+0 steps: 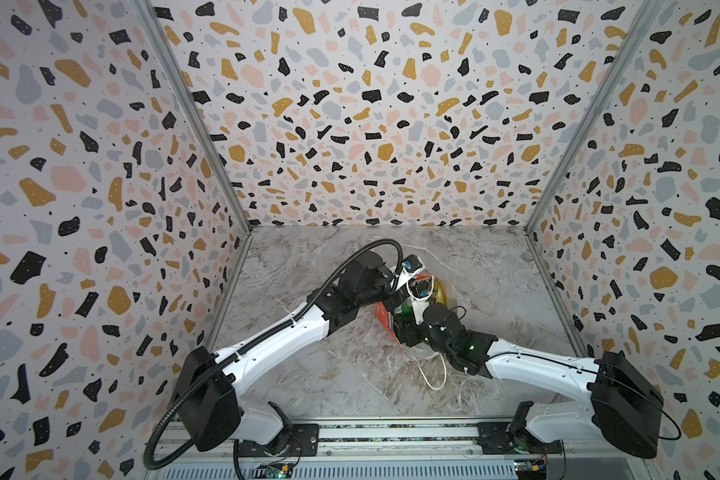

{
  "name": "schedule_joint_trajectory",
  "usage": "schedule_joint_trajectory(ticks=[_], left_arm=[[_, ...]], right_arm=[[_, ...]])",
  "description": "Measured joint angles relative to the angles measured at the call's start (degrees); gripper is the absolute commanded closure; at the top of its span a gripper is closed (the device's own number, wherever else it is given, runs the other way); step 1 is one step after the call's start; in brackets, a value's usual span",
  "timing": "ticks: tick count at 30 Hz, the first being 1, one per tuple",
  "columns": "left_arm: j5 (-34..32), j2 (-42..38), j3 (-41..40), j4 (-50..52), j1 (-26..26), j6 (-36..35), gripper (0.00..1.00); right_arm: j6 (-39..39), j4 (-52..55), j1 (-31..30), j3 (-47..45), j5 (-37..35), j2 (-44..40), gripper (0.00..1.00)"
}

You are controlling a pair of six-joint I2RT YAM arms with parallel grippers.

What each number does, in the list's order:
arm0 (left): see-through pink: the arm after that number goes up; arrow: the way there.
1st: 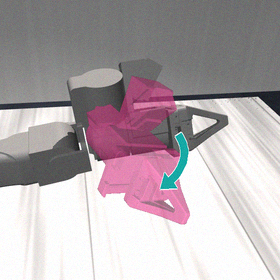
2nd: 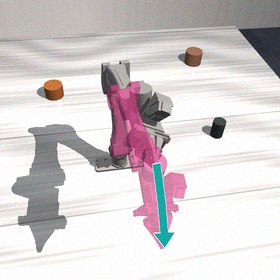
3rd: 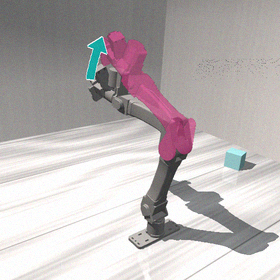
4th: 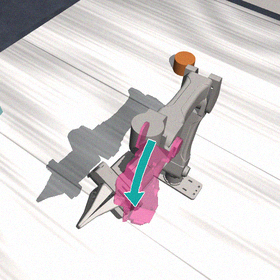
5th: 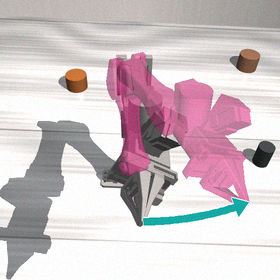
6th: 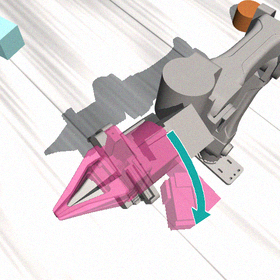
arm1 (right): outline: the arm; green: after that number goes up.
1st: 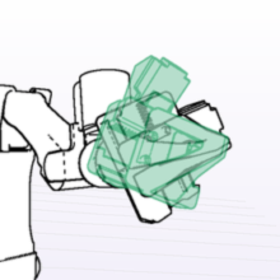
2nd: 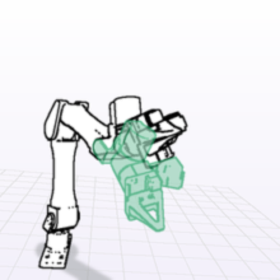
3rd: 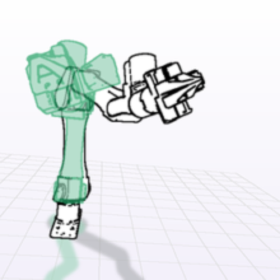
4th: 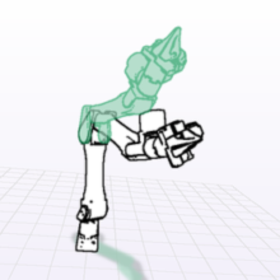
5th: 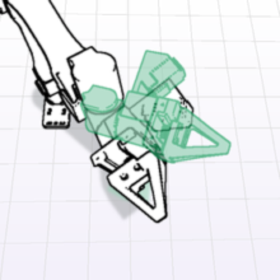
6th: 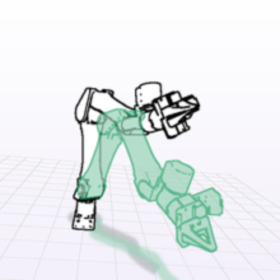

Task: Take the snacks out of the paper bag
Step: Pick up the snack from the paper bag.

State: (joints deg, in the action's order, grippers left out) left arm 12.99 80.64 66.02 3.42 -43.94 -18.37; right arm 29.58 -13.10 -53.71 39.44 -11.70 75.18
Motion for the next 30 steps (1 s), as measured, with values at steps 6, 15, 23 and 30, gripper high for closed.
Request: schedule_joint_trajectory(ticks=[6, 15, 23, 30], left_arm=[[-0.1, 0.0, 0.0, -0.1, 0.0, 0.0, 1.00], [-1.2, 0.0, 0.0, -0.4, 0.3, 0.0, 1.00], [-1.7, 0.0, 0.0, -0.8, 0.4, 0.0, 1.00], [-1.6, 0.0, 0.0, -0.8, 0.4, 0.0, 1.00]], right_arm=[[2.7, -0.3, -0.3, 1.5, -6.1, 1.3, 0.28], [3.9, -0.3, -0.3, 5.8, -10.6, 8.5, 0.40], [4.7, 1.0, -0.3, 7.3, -12.3, 9.9, 0.85], [3.0, 4.2, -0.3, 7.5, -12.2, 7.2, 1.00]])
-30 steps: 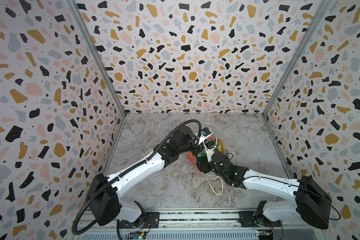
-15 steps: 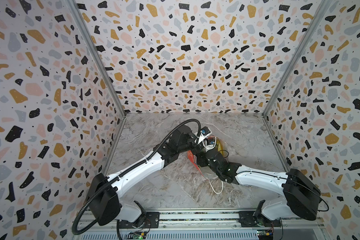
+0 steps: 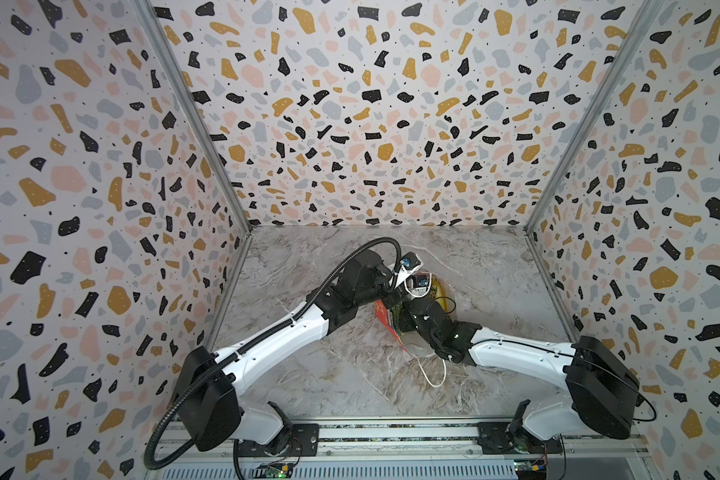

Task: Take the snacks out of the paper bag
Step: Pick up the snack from the paper bag.

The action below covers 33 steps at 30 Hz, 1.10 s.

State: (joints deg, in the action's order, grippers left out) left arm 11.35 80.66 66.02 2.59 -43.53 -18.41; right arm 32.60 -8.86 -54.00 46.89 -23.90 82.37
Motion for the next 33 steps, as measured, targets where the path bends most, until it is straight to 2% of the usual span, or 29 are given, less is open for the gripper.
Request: schedule_joint_trajectory(ticks=[9, 19, 25, 33], left_arm=[[-0.2, 0.0, 0.0, 0.1, 0.0, 0.0, 1.00], [0.1, 0.0, 0.0, 0.2, -0.4, 0.0, 1.00], [0.1, 0.0, 0.0, 0.1, -0.6, 0.0, 1.00], [1.5, 0.0, 0.0, -1.1, -1.9, -0.2, 1.00]], right_arm=[[-2.7, 2.8, 0.6, 0.0, 2.4, -5.2, 1.00], [-8.0, 3.6, 0.2, -0.1, 10.5, -14.0, 1.00], [-10.6, 7.1, 2.0, -0.6, 17.2, -17.9, 1.00], [-14.7, 17.1, 4.5, -0.6, 26.8, -25.3, 1.00]])
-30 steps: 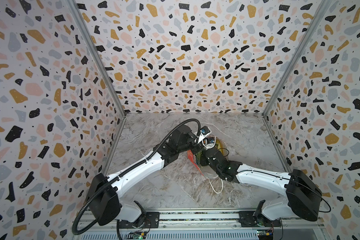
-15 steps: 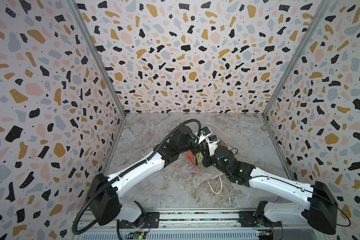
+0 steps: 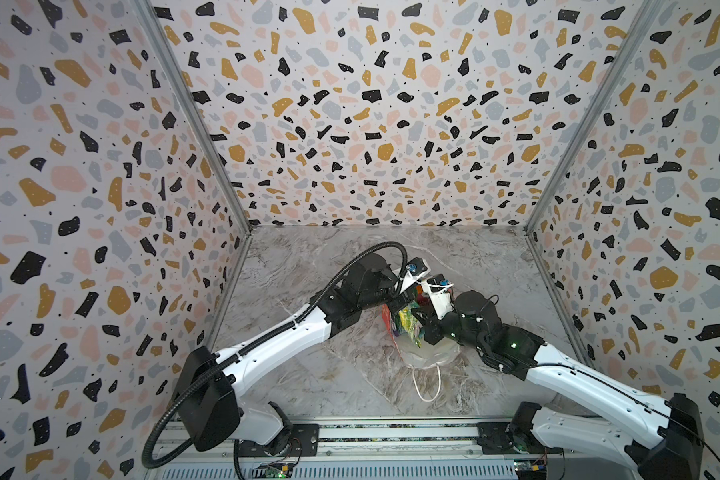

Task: Take the snacks out of the paper bag
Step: Pick up the snack from the paper bag.

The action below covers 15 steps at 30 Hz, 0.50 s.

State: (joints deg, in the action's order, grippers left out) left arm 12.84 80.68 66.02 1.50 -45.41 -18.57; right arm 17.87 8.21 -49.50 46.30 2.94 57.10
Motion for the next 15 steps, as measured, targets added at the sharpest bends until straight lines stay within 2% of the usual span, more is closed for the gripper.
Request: schedule_joint_trajectory(ticks=[9, 15], left_arm=[[1.2, 0.0, 0.0, -0.6, -1.0, 0.2, 1.00], [1.0, 0.0, 0.0, -0.6, -0.9, 0.5, 1.00]], right_arm=[[-3.0, 6.6, 6.5, 0.0, 11.6, -4.4, 1.00], [-3.0, 4.6, 6.8, -0.2, 13.6, -3.4, 1.00]])
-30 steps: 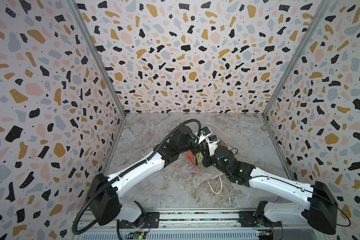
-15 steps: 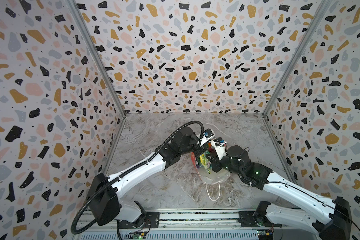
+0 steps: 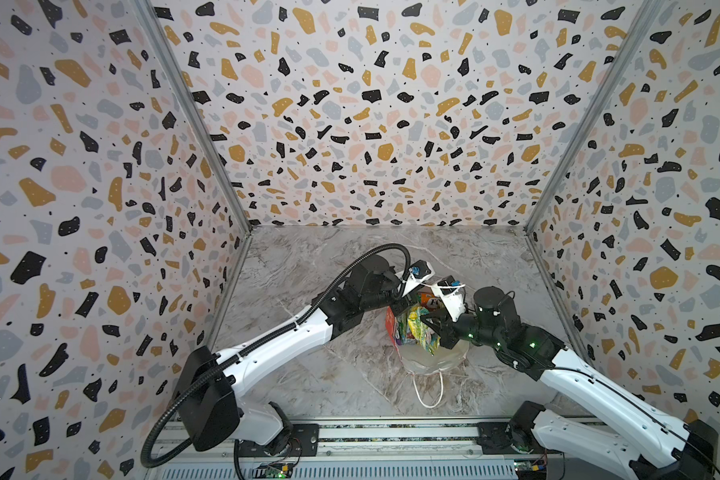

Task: Take the snacks out of the paper bag
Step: Pick up the snack from the paper bag.

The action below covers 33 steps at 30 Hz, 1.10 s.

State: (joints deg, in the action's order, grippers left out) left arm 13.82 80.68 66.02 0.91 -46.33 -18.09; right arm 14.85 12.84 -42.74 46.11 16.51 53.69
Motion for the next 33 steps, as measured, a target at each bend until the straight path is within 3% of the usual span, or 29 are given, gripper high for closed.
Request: schedule_joint_trajectory(ticks=[7, 11, 16, 23, 33], left_arm=[[-4.3, 0.0, 0.0, -0.5, 0.3, 1.9, 1.00], [-10.7, 0.0, 0.0, -1.0, 0.9, 4.2, 1.00], [-18.8, -0.4, -0.1, -1.0, 2.8, 7.0, 1.00], [-23.1, -2.8, -2.3, -1.0, 3.4, 7.3, 1.00], [-23.3, -3.0, -3.0, -1.8, 3.6, 7.2, 1.00]], right_arm=[[-0.3, -6.0, 0.1, -0.2, -1.3, 3.7, 1.00], [-0.4, -10.3, 1.0, 1.0, -1.2, 8.9, 1.00], [-1.0, -10.9, 2.9, 8.7, 1.1, 18.5, 1.00], [-5.0, -4.0, 3.5, 14.7, 5.4, 22.8, 1.00], [-10.5, 9.3, 4.1, 21.2, 8.0, 26.4, 1.00]])
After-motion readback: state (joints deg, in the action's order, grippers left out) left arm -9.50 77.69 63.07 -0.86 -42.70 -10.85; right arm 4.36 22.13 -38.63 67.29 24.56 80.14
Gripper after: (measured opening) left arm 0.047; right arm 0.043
